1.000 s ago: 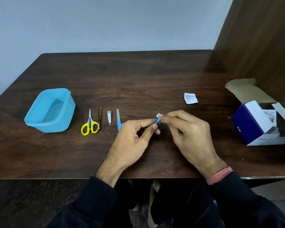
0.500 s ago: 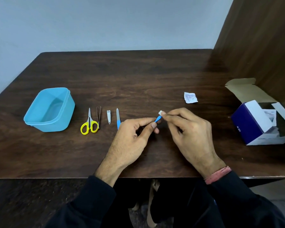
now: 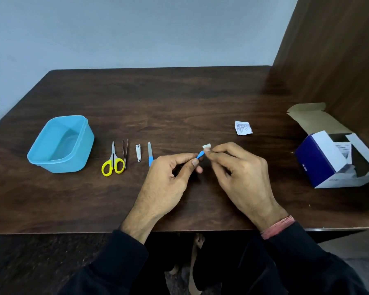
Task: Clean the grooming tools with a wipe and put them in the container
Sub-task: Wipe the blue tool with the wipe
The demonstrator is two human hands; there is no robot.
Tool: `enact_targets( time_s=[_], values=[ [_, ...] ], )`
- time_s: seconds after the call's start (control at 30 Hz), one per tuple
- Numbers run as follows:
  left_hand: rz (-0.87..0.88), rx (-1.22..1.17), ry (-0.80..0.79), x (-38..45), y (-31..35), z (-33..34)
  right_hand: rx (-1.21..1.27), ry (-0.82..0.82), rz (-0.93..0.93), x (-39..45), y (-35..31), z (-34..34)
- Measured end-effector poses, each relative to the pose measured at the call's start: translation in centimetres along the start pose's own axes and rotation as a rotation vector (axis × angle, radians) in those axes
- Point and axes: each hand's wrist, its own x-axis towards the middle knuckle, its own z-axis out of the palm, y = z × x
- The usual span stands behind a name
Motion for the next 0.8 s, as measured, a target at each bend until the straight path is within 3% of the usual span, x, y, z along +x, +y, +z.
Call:
enact_targets(
  time_s=[0.8],
  values=[
    [0.01, 0.026, -0.011, 0.06, -0.11, 0.04, 0.034, -0.018, 0.011, 0.11, -0.05, -0.32]
  ],
)
